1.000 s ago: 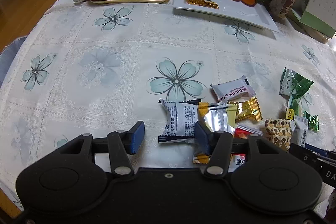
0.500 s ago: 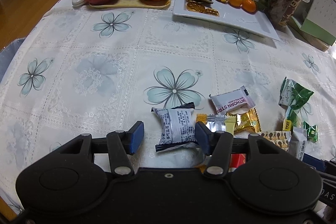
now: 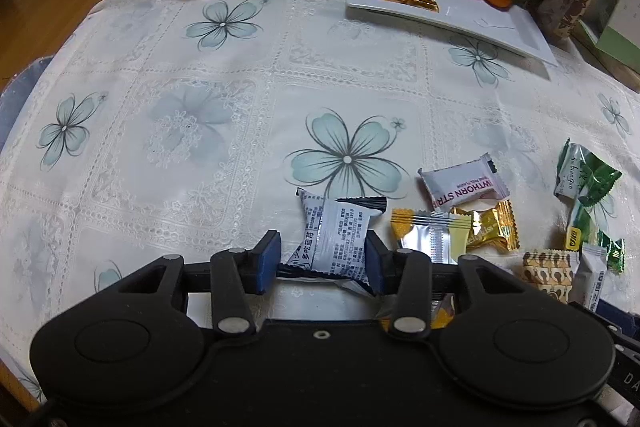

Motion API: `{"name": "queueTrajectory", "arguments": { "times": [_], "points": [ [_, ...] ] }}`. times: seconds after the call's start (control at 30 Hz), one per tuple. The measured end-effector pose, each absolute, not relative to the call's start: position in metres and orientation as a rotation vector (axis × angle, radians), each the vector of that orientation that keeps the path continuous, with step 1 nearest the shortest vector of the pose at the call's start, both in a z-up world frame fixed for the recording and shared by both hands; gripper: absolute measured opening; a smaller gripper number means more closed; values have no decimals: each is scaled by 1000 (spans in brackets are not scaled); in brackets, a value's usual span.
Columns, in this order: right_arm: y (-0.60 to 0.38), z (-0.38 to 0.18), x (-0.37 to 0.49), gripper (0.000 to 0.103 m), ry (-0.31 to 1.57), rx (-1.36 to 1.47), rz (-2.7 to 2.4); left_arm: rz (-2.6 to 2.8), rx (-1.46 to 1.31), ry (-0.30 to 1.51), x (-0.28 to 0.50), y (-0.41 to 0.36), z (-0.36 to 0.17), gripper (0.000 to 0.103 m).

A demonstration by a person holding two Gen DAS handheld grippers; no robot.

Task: Organize snacks
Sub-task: 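Carry both held snacks back over the gold tray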

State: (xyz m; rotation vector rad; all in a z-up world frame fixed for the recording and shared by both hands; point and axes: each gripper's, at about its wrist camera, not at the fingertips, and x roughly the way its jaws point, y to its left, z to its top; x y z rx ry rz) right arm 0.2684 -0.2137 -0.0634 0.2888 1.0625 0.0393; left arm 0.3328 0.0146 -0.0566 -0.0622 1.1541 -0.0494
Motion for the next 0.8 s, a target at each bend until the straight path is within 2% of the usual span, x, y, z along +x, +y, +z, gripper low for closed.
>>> {"name": "queueTrajectory", "arguments": {
  "times": [0.03, 0.17, 0.33, 0.57, 0.8],
  "points": [
    [-216, -63, 268, 26, 1075, 319, 55, -44, -77, 1163, 333, 17, -57, 51],
    [-226, -59, 266, 26, 1096, 406, 38, -14, -132, 1181, 330, 28, -51, 50],
    [-231, -42, 255, 25, 1030, 385, -8, 16, -132, 1146, 309, 35, -30, 50],
    [-245, -12, 212, 25, 918, 422, -39, -15, -122, 1061, 246, 40, 2, 50],
    [-244, 12, 137, 25, 786, 457, -45, -27, -173, 1033, 172, 47, 6, 50]
  ]
}}
